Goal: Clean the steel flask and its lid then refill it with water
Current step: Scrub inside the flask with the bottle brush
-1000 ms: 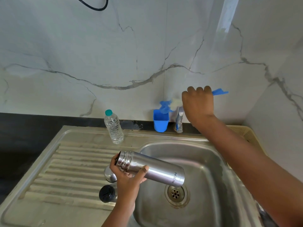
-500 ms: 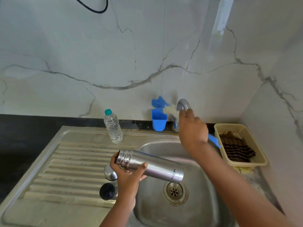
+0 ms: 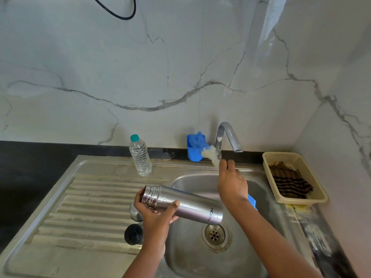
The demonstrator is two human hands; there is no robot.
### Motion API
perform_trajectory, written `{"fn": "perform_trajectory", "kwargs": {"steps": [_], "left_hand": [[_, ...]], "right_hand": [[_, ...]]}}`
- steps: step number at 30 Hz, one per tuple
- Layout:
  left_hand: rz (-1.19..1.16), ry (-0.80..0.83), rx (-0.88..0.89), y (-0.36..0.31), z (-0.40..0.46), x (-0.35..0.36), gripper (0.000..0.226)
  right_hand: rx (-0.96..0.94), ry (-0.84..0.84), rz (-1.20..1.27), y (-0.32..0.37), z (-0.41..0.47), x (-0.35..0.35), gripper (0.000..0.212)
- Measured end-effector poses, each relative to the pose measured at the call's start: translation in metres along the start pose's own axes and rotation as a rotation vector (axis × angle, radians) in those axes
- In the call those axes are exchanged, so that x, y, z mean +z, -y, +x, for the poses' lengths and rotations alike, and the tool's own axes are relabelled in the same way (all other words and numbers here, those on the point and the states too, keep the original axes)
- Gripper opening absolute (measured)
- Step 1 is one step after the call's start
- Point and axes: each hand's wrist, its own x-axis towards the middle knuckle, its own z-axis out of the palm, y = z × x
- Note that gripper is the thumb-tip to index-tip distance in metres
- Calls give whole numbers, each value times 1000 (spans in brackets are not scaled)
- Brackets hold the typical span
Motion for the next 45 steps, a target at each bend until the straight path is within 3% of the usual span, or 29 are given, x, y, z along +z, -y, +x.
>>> {"fn": "perform_trajectory", "kwargs": {"steps": [5,9,13,16,18,21,25,28,35,41,45], "left_hand": [[-9,9,13,-1,0,-3,91],[15,16,32,-5,1,-5,89],[45,40,39,-14,2,-11,89],[81,74,40,-18,4,-14,89],[106,100,38,-19,5,-15,88],[121,172,28,-19,6,-13,91],[112,258,33,-19,3,-8,92],[95,301,25,-16,1,-6,92],[302,339,-110,-40,10,-22,66],[472,621,-318,-55,36,-45,67],[471,619,-404,-43,33,-41,87]], "right_hand": [[22,-1,103,-3,-2,3,49],[103,-45,465,-7,-14,2,21],[28,137,858,-14,-40,3,50],[-79,301,988,-18,-53,2,92],[-158,332,862,-18,-59,2,98],[-243,320,625,-11,-67,5,86],[-214,267,436,-2,-75,13,98],[-195,265,271,4,-79,13,86],[-182,207,159,-9,-84,19,75],[-283,110,28,-36,-79,22,79],[-307,66,8,-39,-84,23,79]]}}
